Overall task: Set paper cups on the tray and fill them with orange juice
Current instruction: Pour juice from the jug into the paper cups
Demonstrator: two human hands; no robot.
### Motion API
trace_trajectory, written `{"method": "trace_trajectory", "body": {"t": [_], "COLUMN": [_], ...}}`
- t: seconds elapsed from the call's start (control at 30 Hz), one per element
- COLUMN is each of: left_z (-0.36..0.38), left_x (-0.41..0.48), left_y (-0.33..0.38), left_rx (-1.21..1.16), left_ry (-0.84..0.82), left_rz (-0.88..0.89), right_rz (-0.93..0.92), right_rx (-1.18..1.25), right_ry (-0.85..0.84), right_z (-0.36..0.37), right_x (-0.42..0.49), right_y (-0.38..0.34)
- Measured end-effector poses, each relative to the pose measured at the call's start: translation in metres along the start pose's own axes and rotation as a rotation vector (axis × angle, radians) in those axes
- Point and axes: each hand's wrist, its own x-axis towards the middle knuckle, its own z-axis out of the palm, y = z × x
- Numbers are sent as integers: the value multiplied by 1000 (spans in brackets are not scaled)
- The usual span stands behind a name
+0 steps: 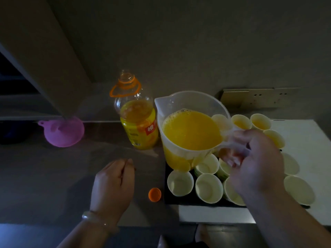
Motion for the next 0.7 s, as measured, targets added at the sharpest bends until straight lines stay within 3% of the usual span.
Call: {"method": "trace_trajectory", "body": {"t": [0.6, 0.7], "left_z": [75, 88], "left_x": [45, 53], "left_y": [62, 68], "left_rx": [29, 69], "left_ry": [-73, -125], "left_rz": [36, 13], "right_rz": [27, -10], "right_rx": [27, -69], "right_ry": [140, 154], "right_z": [-35, -43], "right_x": [74, 84], "right_y": [-21, -23]}}
